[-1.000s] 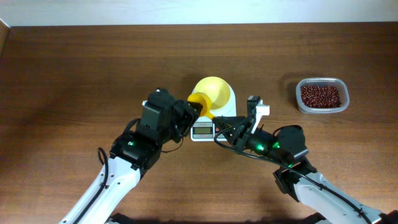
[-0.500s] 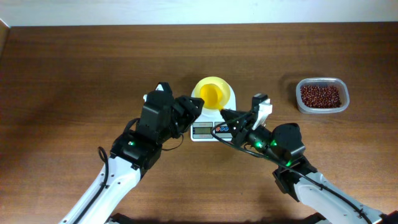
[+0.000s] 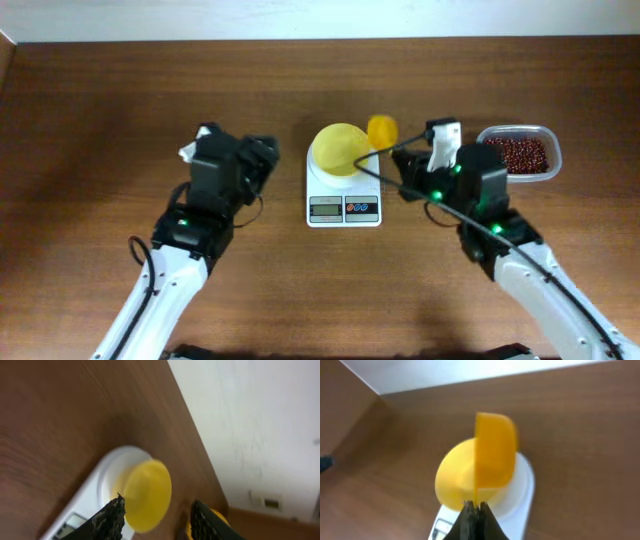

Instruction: Scoop item into bowl and weigh 50g on scale

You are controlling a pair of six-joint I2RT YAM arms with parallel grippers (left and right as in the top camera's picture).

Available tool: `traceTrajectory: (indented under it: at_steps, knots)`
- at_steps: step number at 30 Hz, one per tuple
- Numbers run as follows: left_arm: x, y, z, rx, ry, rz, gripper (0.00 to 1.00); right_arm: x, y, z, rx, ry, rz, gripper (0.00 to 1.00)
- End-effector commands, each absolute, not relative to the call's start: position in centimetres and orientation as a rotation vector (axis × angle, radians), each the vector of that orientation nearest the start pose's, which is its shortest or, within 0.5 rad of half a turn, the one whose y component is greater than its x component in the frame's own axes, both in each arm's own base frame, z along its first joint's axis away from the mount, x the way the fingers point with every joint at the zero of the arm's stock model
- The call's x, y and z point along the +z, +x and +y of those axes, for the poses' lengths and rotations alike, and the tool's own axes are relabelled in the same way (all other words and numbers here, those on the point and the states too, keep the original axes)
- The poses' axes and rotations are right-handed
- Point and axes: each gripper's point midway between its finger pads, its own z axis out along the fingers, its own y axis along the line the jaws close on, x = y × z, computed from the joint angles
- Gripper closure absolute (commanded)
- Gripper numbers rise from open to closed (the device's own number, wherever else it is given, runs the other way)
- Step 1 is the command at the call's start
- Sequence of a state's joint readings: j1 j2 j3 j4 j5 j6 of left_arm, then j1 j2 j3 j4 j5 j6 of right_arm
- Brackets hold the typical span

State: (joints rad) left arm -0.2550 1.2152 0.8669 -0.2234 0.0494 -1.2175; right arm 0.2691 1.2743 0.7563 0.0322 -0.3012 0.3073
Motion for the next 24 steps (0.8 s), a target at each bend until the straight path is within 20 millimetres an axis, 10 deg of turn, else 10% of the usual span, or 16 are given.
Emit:
traceTrajectory:
  at_steps: [1,6,10,17,24]
  knots:
    - [21.2,37.7,-8.3,-0.838,-1.053,1.974,0.52,22.3,37.9,13.3,0.593,-0.136,2.024,0.96]
    - [21.2,38.1,-5.8,-0.781,-1.111,1.923,0.45,25.8,36.0,12.0,0.681,-0.163,1.948,0.96]
    - [21.1,38.2,-4.8,-0.727,-1.136,1.894,0.03,27.2,35.4,8.6,0.542,-0.122,1.916,0.96]
    - [18.4,36.3,-4.5,-0.644,-1.197,2.007,0.01,24.6,35.9,3.5,0.241,0.076,2.015,0.96]
    - [23.0,38.4,-7.3,-0.473,-0.289,2.089,0.01,25.0,35.7,1.9,0.184,0.105,2.035,0.96]
